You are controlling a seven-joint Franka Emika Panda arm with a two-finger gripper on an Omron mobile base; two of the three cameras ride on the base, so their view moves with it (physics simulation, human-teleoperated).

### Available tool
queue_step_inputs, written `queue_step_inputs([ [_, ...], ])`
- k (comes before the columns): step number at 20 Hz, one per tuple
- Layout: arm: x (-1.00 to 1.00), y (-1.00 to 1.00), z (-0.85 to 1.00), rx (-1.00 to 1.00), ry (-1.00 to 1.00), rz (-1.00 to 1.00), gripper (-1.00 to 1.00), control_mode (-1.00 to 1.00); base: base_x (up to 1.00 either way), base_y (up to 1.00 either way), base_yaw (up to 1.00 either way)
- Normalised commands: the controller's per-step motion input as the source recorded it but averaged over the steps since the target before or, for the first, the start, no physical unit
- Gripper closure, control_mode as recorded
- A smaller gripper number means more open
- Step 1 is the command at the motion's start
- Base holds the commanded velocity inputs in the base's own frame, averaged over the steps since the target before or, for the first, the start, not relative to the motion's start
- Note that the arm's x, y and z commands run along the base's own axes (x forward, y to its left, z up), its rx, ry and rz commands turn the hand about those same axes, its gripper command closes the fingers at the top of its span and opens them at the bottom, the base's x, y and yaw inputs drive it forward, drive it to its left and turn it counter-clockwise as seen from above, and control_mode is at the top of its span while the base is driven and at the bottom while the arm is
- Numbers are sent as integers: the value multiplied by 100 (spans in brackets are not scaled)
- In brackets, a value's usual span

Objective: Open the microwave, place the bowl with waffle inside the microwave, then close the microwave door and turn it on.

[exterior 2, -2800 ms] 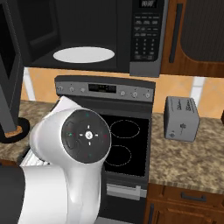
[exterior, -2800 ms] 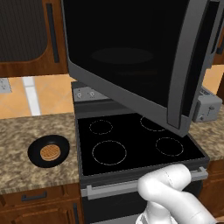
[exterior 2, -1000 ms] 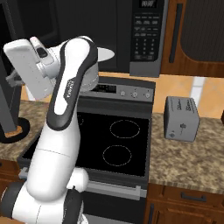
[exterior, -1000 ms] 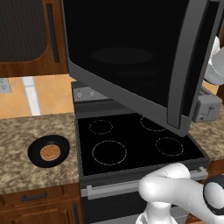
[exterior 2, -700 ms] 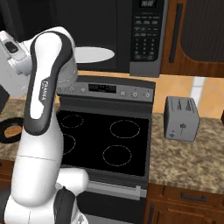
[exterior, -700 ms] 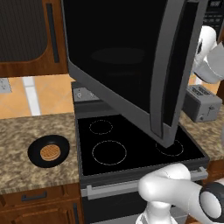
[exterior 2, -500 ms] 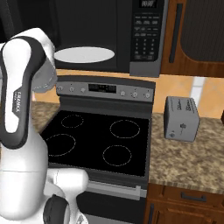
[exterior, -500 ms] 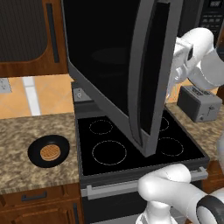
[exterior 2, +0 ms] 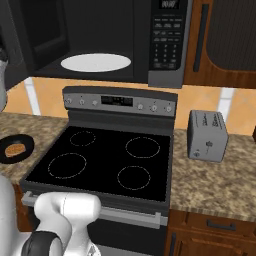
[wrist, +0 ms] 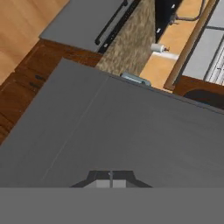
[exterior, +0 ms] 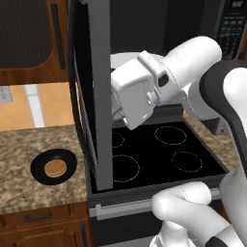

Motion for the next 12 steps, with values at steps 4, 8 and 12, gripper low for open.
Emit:
queue_step_inputs([
  [4,0,-64,8,8,-19,-25,100,-100,0,0,0],
  [8,0,-100,0,26,0,-21,100,-100,0,0,0],
  [12,12,-100,-30,7,15,-28,100,-100,0,0,0],
])
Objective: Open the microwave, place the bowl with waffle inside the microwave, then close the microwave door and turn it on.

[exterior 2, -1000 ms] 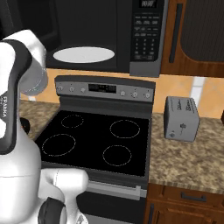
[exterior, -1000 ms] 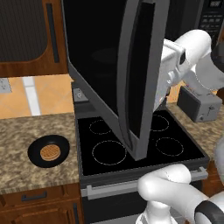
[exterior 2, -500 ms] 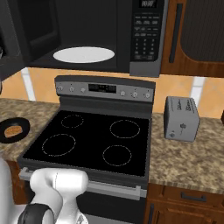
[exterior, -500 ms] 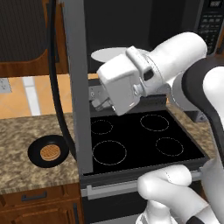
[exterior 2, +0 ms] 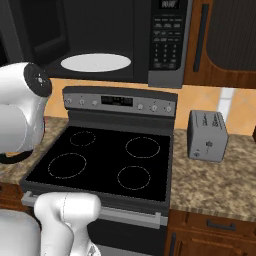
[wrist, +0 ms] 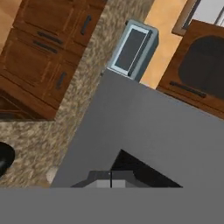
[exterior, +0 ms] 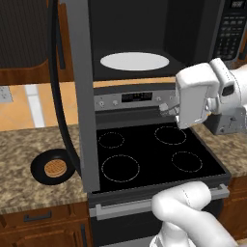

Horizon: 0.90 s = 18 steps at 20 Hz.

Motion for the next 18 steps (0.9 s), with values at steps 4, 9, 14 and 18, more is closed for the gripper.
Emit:
queue_step_inputs([
  [4,37,-94,-67,0,48,-36,100,-100,0,0,0],
  [9,30,-24,-61,-4,24,-6,100,-100,0,0,0],
  [14,62,27,-45,-23,26,0,100,-100,0,0,0],
  [18,54,28,-17,-19,30,0,100,-100,0,0,0],
])
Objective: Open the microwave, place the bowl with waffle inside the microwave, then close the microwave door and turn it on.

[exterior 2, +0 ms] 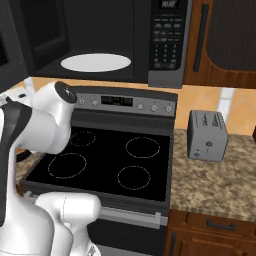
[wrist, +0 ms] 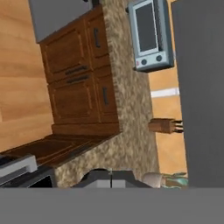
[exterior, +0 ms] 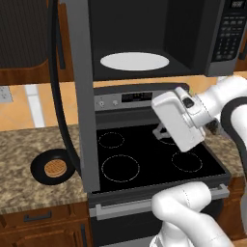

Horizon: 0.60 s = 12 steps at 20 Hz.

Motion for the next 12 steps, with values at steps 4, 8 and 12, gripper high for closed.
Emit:
queue_step_inputs([
  [4,31,35,-48,-20,24,0,100,-100,0,0,0],
  [8,0,52,-88,-24,-3,0,100,-100,0,0,0],
  [12,10,47,-57,-16,0,0,-100,-100,0,0,0],
])
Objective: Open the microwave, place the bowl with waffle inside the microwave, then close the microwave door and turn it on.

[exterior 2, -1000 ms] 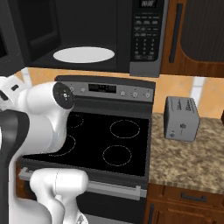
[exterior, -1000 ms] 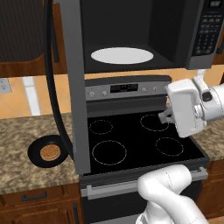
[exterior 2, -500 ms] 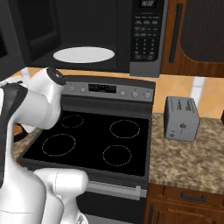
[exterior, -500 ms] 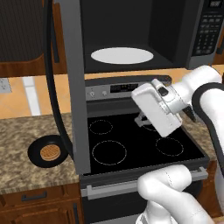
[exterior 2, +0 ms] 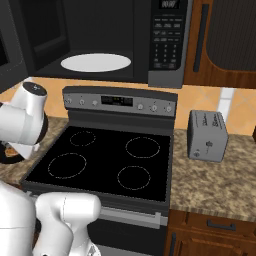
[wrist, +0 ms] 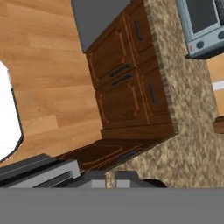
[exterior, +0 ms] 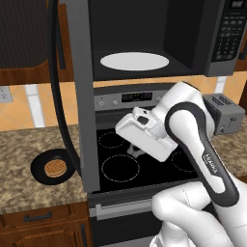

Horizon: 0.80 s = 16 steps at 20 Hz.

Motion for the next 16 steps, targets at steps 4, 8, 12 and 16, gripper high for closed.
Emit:
queue_step_inputs([
  [4,24,3,-20,0,-4,0,-100,-100,0,0,0],
  [8,34,16,-40,0,-10,5,-100,-100,0,0,0],
  [12,42,35,-44,0,-8,8,-100,-100,0,0,0],
  [16,49,37,-31,0,-5,11,-100,-100,0,0,0],
])
